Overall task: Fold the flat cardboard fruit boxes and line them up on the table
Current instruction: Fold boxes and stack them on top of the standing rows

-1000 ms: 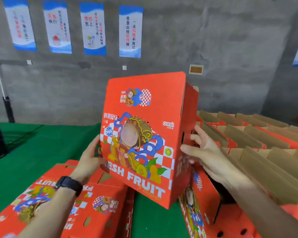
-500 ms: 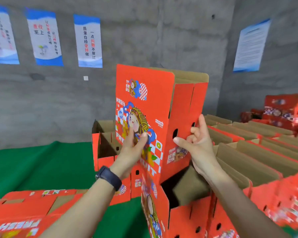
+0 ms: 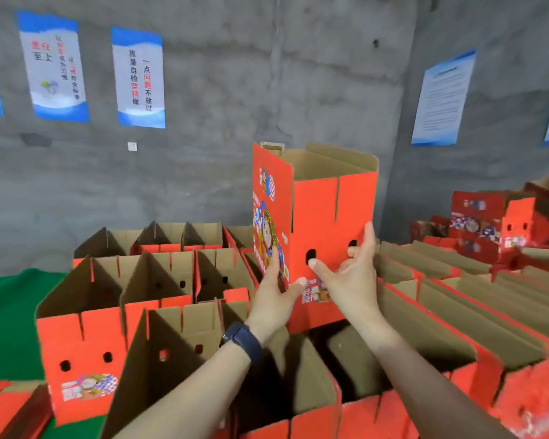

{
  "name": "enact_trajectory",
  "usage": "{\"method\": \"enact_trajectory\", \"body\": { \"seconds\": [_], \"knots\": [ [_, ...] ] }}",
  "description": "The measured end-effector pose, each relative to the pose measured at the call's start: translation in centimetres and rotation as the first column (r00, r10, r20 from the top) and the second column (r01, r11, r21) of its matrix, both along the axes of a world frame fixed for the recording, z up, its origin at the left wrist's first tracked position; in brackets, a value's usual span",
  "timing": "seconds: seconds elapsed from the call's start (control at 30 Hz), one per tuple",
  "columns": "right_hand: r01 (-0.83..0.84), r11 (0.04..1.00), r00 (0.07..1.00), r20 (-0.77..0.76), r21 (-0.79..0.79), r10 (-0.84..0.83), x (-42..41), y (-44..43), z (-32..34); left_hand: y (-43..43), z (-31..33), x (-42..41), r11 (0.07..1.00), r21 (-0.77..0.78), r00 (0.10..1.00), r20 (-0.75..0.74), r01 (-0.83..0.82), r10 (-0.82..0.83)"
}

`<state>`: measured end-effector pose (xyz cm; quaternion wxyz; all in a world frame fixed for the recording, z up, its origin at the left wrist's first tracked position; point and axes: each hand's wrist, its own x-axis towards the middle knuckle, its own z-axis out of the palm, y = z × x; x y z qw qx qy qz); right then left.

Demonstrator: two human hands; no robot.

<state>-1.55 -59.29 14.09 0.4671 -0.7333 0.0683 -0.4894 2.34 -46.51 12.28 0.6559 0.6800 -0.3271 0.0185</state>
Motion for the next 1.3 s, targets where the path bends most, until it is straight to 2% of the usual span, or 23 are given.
{"method": "enact_trajectory", "body": {
  "seconds": [0.1, 0.2, 0.27, 0.33, 0.4, 0.43, 0.67, 0.73, 0.97, 1.1, 1.2, 1.3],
  "knots": [
    [0.110, 0.994, 0.994, 0.025, -0.025, -0.109, 1.4, -4.4, 0.5, -4.5, 0.5, 0.8, 0.998, 0.058, 0.999, 0.049, -0.012, 0.009],
    [0.161, 0.985, 0.986, 0.023, 0.066, -0.163, 3.0, -10.2, 1.2, -7.9, 0.5, 1.7, 0.955, 0.295, 0.985, 0.171, -0.016, -0.037],
    [0.198, 0.976, 0.980, -0.026, 0.093, -0.196, 4.0, -14.4, 1.4, -9.3, -0.6, 2.1, 0.807, 0.583, 0.952, 0.291, -0.094, -0.099],
    [0.223, 0.971, 0.974, -0.053, 0.088, -0.219, 5.3, -18.0, 1.4, -10.0, -2.0, 2.5, 0.560, 0.797, 0.927, 0.353, -0.226, -0.127],
    [0.236, 0.969, 0.971, -0.051, 0.073, -0.232, 7.0, -20.4, 1.5, -10.3, -3.2, 3.1, 0.357, 0.896, 0.934, 0.331, -0.265, -0.138],
    [0.241, 0.969, 0.970, -0.045, 0.058, -0.239, 7.9, -21.4, 1.6, -10.4, -3.6, 3.3, 0.296, 0.921, 0.944, 0.302, -0.254, -0.131],
    [0.255, 0.966, 0.965, -0.053, -0.039, -0.257, 13.6, -26.0, 0.6, -10.0, -4.1, 5.3, 0.137, 0.989, 0.992, 0.069, -0.055, -0.103],
    [0.269, 0.962, 0.961, -0.062, -0.040, -0.271, 14.9, -26.9, 0.3, -10.1, -3.8, 5.4, 0.115, 0.993, 0.994, 0.051, -0.039, -0.100],
    [0.288, 0.939, 0.907, -0.260, -0.191, -0.331, 16.2, -29.0, -2.2, -9.8, -2.9, 5.0, 0.187, 0.982, 0.995, 0.038, -0.020, -0.093],
    [0.305, 0.938, 0.924, -0.188, -0.163, -0.333, 16.2, -28.7, -1.2, -9.9, -3.1, 5.1, 0.154, 0.988, 0.996, 0.026, -0.012, -0.088],
    [0.318, 0.936, 0.928, -0.153, -0.149, -0.340, 15.8, -28.7, -0.6, -9.7, -3.6, 5.3, 0.177, 0.984, 0.996, 0.038, -0.023, -0.082],
    [0.296, 0.947, 0.932, -0.181, -0.123, -0.314, 16.0, -28.1, 0.1, -9.5, -4.3, 5.5, 0.219, 0.975, 0.996, 0.055, -0.039, -0.067]
  ]
}}
